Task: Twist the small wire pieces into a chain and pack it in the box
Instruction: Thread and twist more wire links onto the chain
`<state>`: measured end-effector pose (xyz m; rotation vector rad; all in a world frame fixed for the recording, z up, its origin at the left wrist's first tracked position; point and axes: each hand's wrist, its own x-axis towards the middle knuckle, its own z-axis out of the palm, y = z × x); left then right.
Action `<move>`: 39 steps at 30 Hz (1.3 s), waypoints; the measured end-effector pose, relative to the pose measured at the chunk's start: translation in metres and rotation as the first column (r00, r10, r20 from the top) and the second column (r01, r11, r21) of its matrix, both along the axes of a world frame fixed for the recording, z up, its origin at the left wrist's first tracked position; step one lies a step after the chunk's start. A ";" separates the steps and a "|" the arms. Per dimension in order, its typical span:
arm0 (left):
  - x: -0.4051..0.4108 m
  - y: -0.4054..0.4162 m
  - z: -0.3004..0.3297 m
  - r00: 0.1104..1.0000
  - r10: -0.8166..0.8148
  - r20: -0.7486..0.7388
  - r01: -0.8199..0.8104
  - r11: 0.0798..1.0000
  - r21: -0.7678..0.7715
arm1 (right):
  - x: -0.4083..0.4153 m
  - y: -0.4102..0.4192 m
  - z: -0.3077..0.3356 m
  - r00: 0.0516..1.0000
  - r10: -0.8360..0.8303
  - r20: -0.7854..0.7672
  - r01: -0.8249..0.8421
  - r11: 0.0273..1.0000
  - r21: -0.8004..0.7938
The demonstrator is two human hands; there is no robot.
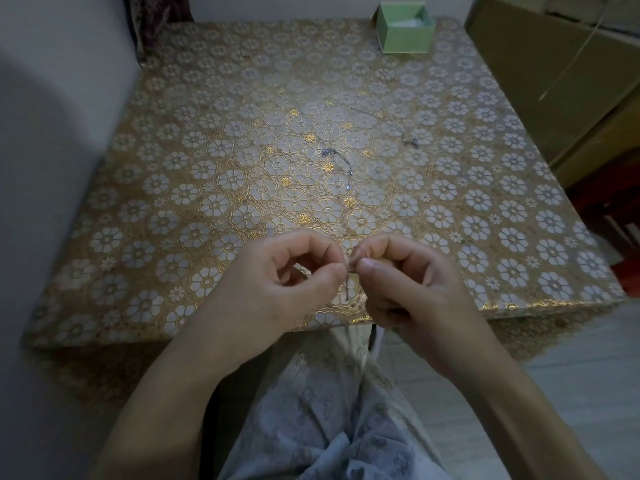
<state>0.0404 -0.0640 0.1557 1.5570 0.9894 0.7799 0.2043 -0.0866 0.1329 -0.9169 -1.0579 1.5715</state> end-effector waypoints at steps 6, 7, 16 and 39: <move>-0.001 -0.001 -0.001 0.998 -0.026 0.050 0.028 0.999 -0.035 | 0.000 0.000 0.000 1.000 0.007 -0.008 -0.007 1.000 -0.017; -0.001 -0.001 -0.002 0.997 -0.025 0.066 0.028 0.999 -0.042 | -0.001 0.000 0.000 1.000 0.005 -0.004 -0.005 1.000 -0.018; -0.001 -0.001 -0.001 1.000 0.002 0.010 -0.002 1.000 -0.030 | 0.000 -0.002 0.000 0.997 -0.010 0.073 0.010 1.000 0.003; 0.003 -0.004 0.004 0.999 -0.026 -0.048 0.031 0.994 0.104 | 0.000 -0.002 0.001 0.999 -0.006 0.039 0.005 0.999 0.043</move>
